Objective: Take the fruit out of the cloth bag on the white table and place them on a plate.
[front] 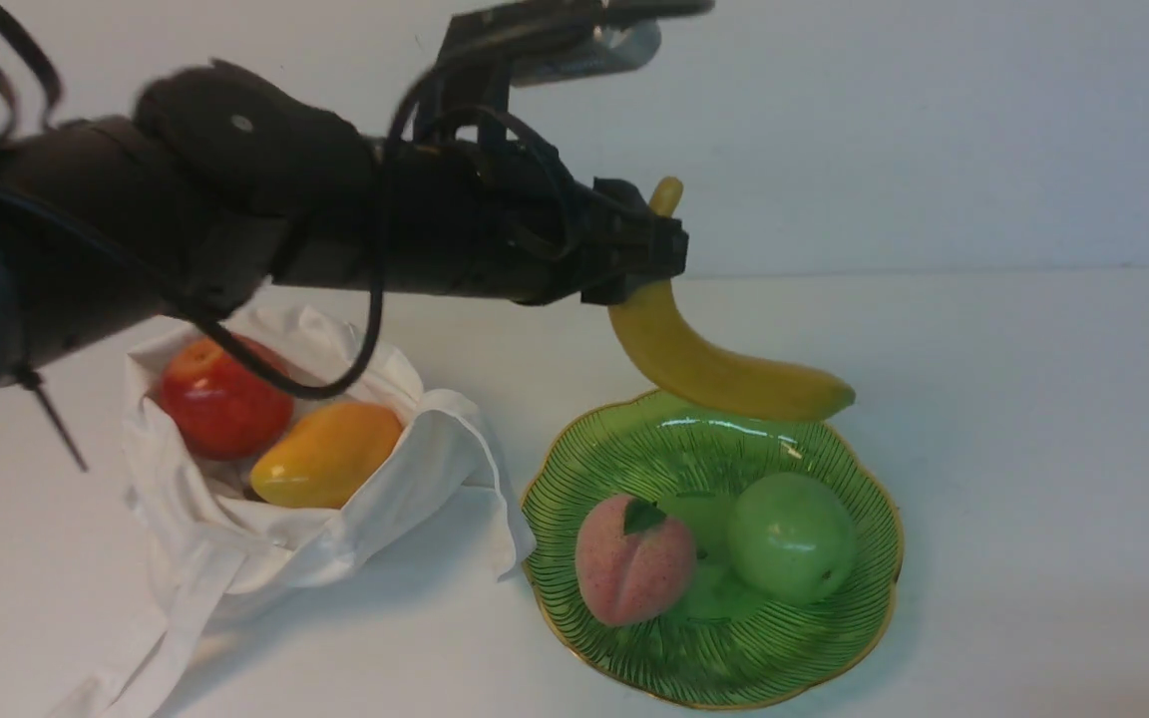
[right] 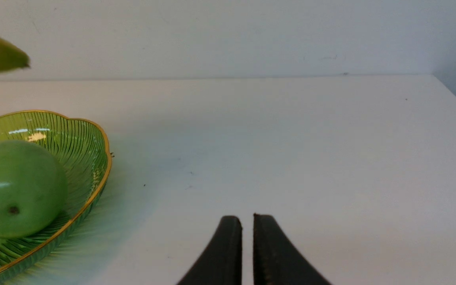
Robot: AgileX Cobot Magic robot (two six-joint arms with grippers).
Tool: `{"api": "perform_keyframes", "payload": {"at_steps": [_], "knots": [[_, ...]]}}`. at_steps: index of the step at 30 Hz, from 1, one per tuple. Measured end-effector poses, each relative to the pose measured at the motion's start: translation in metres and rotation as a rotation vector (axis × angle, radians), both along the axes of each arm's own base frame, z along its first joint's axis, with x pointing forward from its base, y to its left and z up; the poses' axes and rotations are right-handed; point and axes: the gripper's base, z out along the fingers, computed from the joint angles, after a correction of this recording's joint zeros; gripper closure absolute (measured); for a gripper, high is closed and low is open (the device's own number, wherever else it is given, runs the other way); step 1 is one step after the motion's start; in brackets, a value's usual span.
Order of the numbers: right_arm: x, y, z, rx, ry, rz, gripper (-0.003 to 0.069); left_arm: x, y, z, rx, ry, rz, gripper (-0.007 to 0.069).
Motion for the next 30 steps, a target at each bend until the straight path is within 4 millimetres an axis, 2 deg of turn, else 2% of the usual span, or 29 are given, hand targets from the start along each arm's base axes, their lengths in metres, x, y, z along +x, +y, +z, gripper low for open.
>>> {"api": "perform_keyframes", "payload": {"at_steps": [1,3,7,11,16,19,22,25,26,27,28,30], "knots": [[0.000,0.000,0.000,0.000,0.000,0.000,0.0622,0.012,-0.002,-0.016,0.019,-0.006,0.038,0.0372],[0.000,0.000,0.000,0.000,0.000,0.000,0.0622,0.022,-0.004,-0.032,0.033,0.002,0.067,0.0355],[0.000,0.000,0.000,0.000,0.000,0.000,0.0622,0.031,-0.008,-0.052,0.056,0.013,0.072,0.0293],[0.000,0.000,0.000,0.005,0.000,0.000,0.0622,0.035,-0.011,-0.068,0.077,0.038,0.056,0.0196],[0.000,0.000,0.000,0.005,0.000,0.000,0.0622,0.035,-0.010,-0.069,0.083,0.037,0.051,0.0076],[0.000,0.000,0.000,0.005,0.000,0.000,0.0622,0.030,-0.003,-0.048,0.092,-0.018,0.026,0.0067],[0.000,0.000,0.000,0.000,0.000,0.000,0.0622,0.017,0.012,-0.010,0.098,-0.106,0.004,0.0145],[0.000,0.000,0.000,0.000,0.000,0.000,0.0622,-0.009,0.031,0.035,0.088,-0.167,-0.028,0.0330],[0.000,0.000,0.000,0.000,0.000,0.000,0.0622,-0.024,0.040,0.053,0.094,-0.195,-0.041,0.0433],[0.000,0.000,0.000,0.000,0.000,0.000,0.0622,-0.032,0.044,0.062,0.103,-0.205,-0.054,0.0483],[0.000,0.000,0.000,0.000,0.000,0.000,0.0622,-0.051,0.050,0.076,0.132,-0.213,-0.089,0.0552],[0.000,0.000,0.000,0.000,0.000,0.000,0.0622,-0.078,0.062,0.093,0.171,-0.218,-0.104,0.0603]]}}
